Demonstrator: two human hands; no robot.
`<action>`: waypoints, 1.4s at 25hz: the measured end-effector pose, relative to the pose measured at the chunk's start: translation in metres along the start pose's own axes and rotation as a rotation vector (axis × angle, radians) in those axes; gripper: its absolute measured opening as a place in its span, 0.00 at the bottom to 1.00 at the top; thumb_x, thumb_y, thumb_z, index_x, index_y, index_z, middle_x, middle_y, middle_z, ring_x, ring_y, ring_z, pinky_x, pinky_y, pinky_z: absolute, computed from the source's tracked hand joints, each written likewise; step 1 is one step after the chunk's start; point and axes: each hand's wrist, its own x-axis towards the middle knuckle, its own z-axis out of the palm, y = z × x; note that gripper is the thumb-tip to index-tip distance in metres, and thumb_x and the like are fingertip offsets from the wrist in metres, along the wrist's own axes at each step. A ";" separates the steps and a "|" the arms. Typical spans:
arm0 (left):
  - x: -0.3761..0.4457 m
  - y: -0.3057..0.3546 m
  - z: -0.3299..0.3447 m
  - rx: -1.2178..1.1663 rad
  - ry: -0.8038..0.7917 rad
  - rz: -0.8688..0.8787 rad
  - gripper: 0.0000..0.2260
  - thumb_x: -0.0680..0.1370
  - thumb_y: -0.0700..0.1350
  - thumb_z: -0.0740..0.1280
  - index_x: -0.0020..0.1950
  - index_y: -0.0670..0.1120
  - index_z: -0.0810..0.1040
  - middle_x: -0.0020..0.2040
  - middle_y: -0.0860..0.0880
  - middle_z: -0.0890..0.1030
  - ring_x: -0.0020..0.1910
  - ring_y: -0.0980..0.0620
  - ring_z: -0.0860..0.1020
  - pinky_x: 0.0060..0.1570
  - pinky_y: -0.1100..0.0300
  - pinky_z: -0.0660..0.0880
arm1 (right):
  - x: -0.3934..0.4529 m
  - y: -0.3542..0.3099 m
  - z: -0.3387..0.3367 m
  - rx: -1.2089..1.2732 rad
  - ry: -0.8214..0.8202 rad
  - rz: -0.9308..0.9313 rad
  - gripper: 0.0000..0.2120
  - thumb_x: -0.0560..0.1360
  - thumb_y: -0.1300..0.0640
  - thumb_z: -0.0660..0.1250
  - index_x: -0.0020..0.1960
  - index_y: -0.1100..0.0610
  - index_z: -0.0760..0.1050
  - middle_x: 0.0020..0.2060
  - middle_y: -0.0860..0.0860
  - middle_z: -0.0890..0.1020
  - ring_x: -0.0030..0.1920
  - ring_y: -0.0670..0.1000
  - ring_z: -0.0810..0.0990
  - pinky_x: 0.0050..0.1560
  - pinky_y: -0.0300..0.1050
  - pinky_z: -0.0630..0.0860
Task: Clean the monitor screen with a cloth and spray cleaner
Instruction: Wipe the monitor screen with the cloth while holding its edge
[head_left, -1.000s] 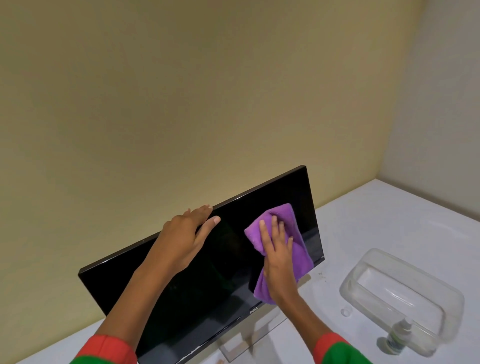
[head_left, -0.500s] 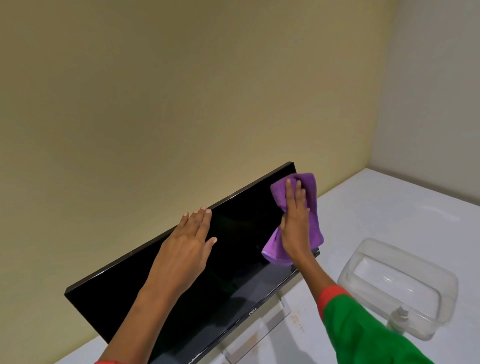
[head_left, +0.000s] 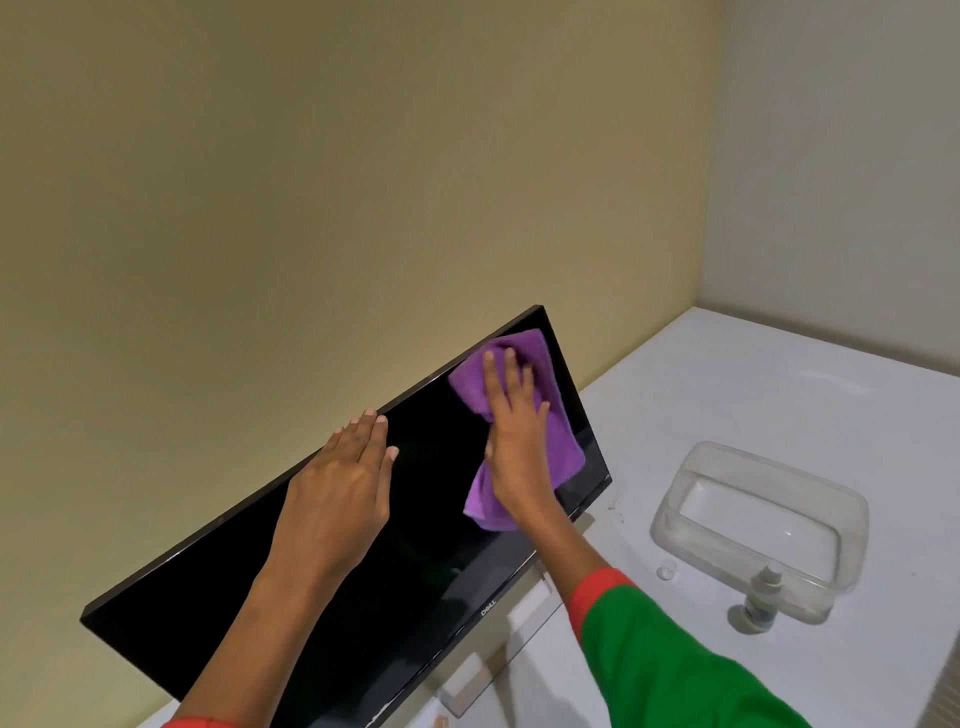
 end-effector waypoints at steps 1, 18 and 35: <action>0.000 -0.001 0.000 -0.010 0.000 -0.003 0.16 0.77 0.41 0.63 0.63 0.36 0.73 0.62 0.38 0.77 0.60 0.41 0.77 0.59 0.48 0.72 | 0.005 0.011 -0.004 0.027 0.006 0.075 0.44 0.73 0.75 0.54 0.76 0.43 0.40 0.78 0.46 0.45 0.77 0.54 0.43 0.72 0.69 0.50; -0.001 -0.002 0.004 -0.103 0.012 -0.066 0.16 0.78 0.42 0.62 0.64 0.39 0.73 0.65 0.42 0.74 0.64 0.45 0.74 0.63 0.53 0.69 | -0.041 0.012 0.008 0.038 -0.044 0.084 0.43 0.79 0.69 0.55 0.71 0.35 0.31 0.77 0.41 0.41 0.77 0.48 0.43 0.72 0.51 0.64; -0.001 0.003 -0.001 -0.162 0.002 -0.134 0.15 0.78 0.42 0.61 0.63 0.42 0.75 0.65 0.43 0.75 0.64 0.45 0.74 0.58 0.50 0.73 | -0.054 -0.020 0.007 0.006 -0.076 0.093 0.46 0.73 0.76 0.51 0.73 0.42 0.29 0.77 0.44 0.37 0.77 0.51 0.40 0.67 0.49 0.67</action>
